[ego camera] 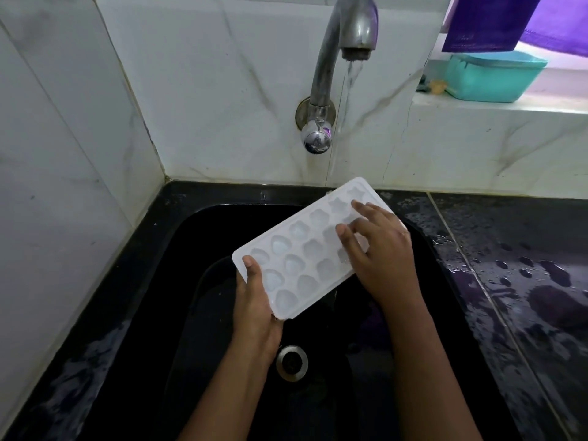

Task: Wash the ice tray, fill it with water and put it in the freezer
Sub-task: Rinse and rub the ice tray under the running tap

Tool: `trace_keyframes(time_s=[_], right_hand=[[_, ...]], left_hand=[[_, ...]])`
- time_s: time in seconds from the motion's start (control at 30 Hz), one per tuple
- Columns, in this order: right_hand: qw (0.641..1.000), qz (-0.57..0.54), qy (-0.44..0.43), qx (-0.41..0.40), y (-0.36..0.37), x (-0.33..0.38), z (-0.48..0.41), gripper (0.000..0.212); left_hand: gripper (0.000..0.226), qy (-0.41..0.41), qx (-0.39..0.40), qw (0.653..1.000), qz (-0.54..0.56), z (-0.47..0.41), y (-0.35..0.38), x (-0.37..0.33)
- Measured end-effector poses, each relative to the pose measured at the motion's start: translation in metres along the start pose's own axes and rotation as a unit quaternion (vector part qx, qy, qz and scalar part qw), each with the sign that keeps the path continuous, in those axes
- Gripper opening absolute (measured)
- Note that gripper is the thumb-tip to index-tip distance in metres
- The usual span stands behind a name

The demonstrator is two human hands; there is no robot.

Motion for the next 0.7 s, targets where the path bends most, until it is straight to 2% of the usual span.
trace_keyframes(time_s=[0.1,0.27,0.4,0.47,0.57,0.63,0.7], right_hand=[[0.998,-0.015,-0.002,0.066,0.015,0.012,0.003,0.037],[0.987,0.103,-0.036,0.12,0.043,0.019,0.02,0.043],[0.973,0.128,-0.027,0.188,0.053,0.015,0.025,0.047],[0.972,0.138,-0.021,0.188,0.053,0.012,0.025,0.046],[0.982,0.139,-0.003,0.126,0.045,0.013,0.023,0.062],[0.978,0.134,-0.003,0.157,0.052,0.015,0.027,0.062],[0.971,0.123,-0.007,0.207,0.06,0.014,0.031,0.051]], left_hand=[[0.067,-0.021,0.012,1.0,-0.02,0.003,0.005,0.01],[0.065,-0.031,0.055,0.998,-0.026,0.009,0.016,0.018],[0.07,-0.053,0.059,0.997,-0.012,0.008,0.015,0.021],[0.069,-0.05,0.059,0.997,-0.01,0.007,0.015,0.021],[0.065,-0.047,0.071,0.996,-0.023,0.01,0.019,0.022],[0.067,-0.058,0.076,0.995,-0.02,0.009,0.02,0.025],[0.067,-0.071,0.07,0.995,-0.009,0.009,0.018,0.025]])
Point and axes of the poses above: each hand's wrist, its own z-axis away from the middle knuckle, its own y-axis out of the palm, x = y × z, the point moved 10 cm from there along -z, towards the middle knuckle, and after that the axes turned 9 degrees about -x, right-handed, at the moved point
